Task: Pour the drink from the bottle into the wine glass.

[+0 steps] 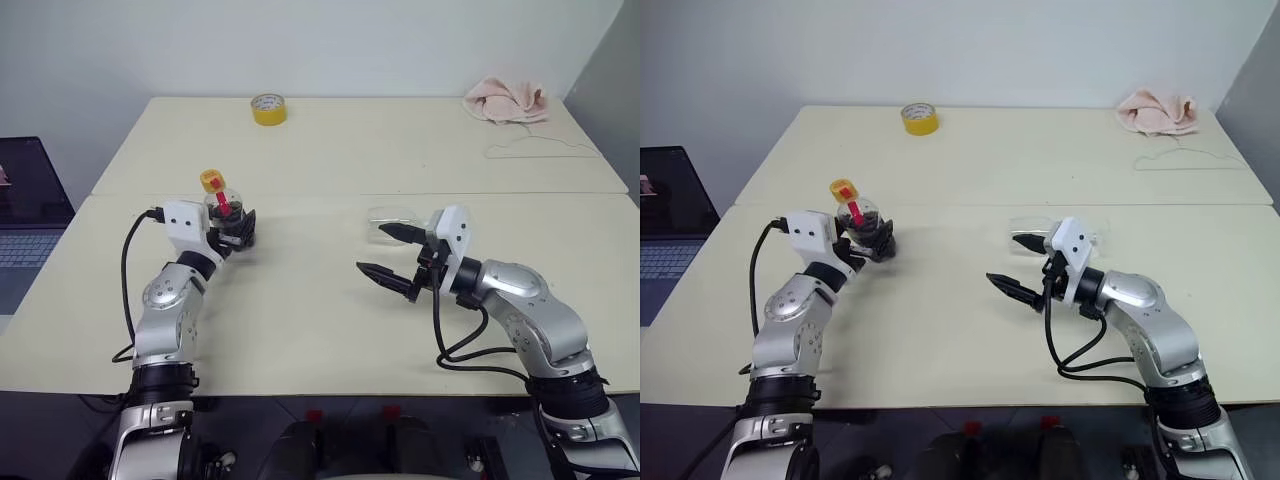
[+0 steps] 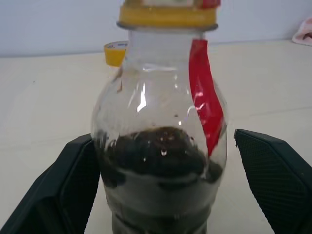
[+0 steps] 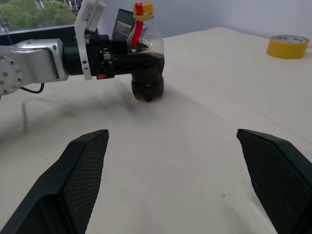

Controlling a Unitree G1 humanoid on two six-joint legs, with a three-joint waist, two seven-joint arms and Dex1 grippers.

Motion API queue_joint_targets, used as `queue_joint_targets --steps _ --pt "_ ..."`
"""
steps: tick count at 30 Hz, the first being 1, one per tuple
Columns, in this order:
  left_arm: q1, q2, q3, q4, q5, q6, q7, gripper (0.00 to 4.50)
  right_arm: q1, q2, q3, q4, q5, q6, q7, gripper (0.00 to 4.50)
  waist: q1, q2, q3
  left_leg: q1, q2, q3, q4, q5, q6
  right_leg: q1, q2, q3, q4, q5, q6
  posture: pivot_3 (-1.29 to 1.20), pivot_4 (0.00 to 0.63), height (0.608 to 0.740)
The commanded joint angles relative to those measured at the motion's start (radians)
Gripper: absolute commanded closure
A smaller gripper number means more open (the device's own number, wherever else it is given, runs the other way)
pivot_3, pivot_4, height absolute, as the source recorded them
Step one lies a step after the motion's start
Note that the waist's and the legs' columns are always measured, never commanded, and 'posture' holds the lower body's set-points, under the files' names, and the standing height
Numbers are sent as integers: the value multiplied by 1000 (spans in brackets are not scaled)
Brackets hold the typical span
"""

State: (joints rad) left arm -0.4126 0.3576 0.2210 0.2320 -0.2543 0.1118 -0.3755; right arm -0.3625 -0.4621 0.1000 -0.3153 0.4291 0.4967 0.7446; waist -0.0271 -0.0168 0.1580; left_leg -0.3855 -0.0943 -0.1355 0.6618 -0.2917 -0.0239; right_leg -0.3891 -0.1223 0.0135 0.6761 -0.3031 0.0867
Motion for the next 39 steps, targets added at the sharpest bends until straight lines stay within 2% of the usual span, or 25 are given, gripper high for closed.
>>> queue_joint_targets --steps 1,12,17,20,25,29,32,39 --pt "-22 3 -4 33 14 -48 -7 42 -1 -8 -20 -48 8 -4 -4 10 -1 0 0 0 0 0 0 0 0 0 0 0 0 0 0 0 150 740" --pt "-114 -24 0 255 37 -187 -12 42 2 -16 -32 -55 6 0 -24 10 -1 -1 0 0 0 0 0 0 0 0 0 0 0 0 0 0 150 740" --pt "-117 -30 -1 283 29 -220 -27 1601 13 -30 -39 -65 8 -1 -32 0 -1 -1 0 0 0 0 0 0 0 0 0 0 0 0 0 0 150 740" --pt "-106 -36 -7 279 28 -215 -37 2150 7 -35 -51 -64 6 -4 -41 0 -1 -1 0 0 0 0 1 0 0 0 0 0 0 0 0 0 150 740" --pt "-64 -57 -45 170 4 -161 -96 2150 -63 -29 -89 -69 0 -1 -83 0 -2 -1 0 0 -1 0 1 0 0 0 0 0 1 0 0 0 150 740" --pt "3 -101 -117 -10 20 -104 -83 2150 -134 39 -68 -62 -75 -16 -208 0 0 -1 0 0 0 0 0 0 0 0 0 0 0 0 0 0 150 740" --pt "69 -125 -208 -166 85 -33 -42 2150 -176 89 -11 -80 -93 69 -261 0 -1 -1 0 -1 0 0 1 0 0 0 0 0 1 0 0 0 150 740" --pt "131 -210 -276 -383 149 89 99 2150 -233 162 35 -143 -57 159 -277 0 -2 -1 0 -1 0 0 0 0 0 -1 0 1 2 0 0 0 150 740"
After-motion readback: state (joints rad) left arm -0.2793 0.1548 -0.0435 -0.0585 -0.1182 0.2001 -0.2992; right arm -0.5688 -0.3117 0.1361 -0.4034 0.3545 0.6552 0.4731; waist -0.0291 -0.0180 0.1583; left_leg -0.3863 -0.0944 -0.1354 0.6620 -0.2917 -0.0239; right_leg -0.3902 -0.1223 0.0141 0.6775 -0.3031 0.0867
